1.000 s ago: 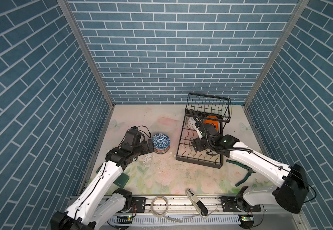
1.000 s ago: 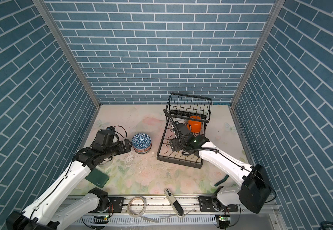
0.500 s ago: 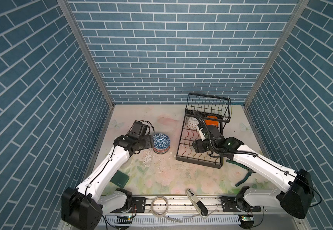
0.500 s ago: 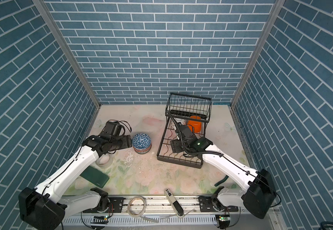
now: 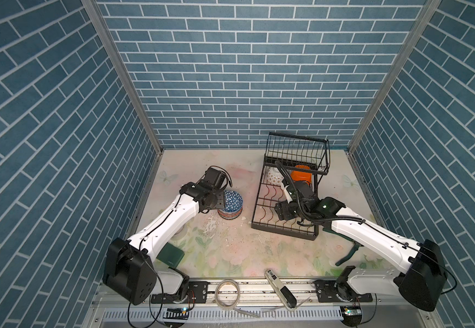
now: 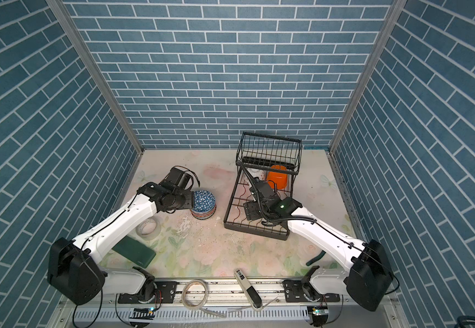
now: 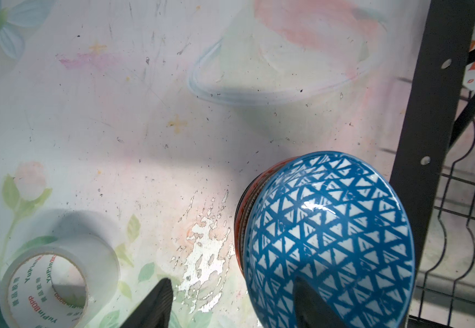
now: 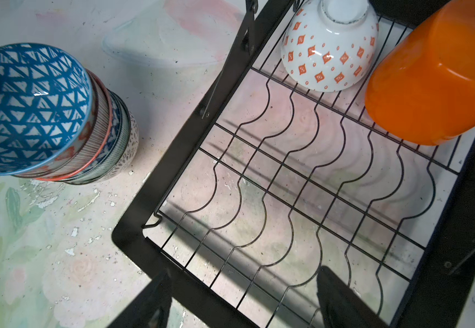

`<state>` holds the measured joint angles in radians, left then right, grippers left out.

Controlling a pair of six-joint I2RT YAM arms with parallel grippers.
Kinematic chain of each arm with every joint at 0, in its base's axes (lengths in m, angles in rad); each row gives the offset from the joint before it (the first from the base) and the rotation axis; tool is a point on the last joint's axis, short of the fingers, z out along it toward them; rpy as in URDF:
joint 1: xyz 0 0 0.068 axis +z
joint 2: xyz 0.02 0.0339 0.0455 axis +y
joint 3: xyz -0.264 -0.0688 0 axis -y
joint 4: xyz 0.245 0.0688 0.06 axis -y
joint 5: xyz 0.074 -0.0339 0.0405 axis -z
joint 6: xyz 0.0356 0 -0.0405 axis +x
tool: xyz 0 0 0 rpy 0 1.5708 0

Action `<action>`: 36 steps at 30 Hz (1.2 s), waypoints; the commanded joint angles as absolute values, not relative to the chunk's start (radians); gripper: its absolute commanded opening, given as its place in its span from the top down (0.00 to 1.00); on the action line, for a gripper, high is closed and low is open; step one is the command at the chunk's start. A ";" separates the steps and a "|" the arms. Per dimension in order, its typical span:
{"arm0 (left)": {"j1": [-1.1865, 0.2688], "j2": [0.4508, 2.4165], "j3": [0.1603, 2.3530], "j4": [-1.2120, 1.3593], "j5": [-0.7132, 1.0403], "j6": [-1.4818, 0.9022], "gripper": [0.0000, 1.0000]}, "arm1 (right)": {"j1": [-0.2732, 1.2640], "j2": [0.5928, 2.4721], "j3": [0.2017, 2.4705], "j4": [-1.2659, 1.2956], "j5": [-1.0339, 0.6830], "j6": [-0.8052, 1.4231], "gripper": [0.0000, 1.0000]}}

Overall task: Load the bowls into the dish rack
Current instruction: 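Lower the left gripper onto the blue-triangle bowl rim and grasp it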

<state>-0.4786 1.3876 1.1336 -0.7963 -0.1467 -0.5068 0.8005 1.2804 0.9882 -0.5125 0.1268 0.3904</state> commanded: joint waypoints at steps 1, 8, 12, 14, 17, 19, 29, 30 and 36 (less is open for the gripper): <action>-0.486 1.415 1.167 -0.825 -0.166 -0.503 0.37 | 0.805 1.273 0.954 -0.494 0.133 0.436 0.20; -0.486 1.462 1.177 -0.825 -0.164 -0.495 0.50 | 0.805 1.278 0.930 -0.489 0.129 0.445 0.20; -0.487 1.483 1.176 -0.818 -0.162 -0.492 0.57 | 0.805 1.273 0.921 -0.489 0.135 0.448 0.20; -0.487 1.488 1.174 -0.813 -0.161 -0.491 0.59 | 0.805 1.272 0.919 -0.489 0.136 0.447 0.20; -0.487 1.495 1.176 -0.807 -0.157 -0.484 0.64 | 0.805 1.272 0.919 -0.490 0.138 0.446 0.20; -0.487 1.501 1.177 -0.805 -0.155 -0.482 0.66 | 0.805 1.273 0.919 -0.490 0.139 0.446 0.20; -0.488 1.510 1.178 -0.802 -0.151 -0.471 0.78 | 0.805 1.278 0.917 -0.489 0.138 0.446 0.20; -0.487 1.509 1.180 -0.802 -0.150 -0.469 0.80 | 0.805 1.278 0.917 -0.489 0.138 0.445 0.20; -0.486 1.508 1.193 -0.806 -0.146 -0.460 0.85 | 0.805 1.281 0.923 -0.490 0.135 0.442 0.20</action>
<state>-0.4847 1.5028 1.1667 -0.7853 -0.1448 -0.4763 0.8005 1.2804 0.9459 -0.4931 0.1268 0.4149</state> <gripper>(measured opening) 0.152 0.799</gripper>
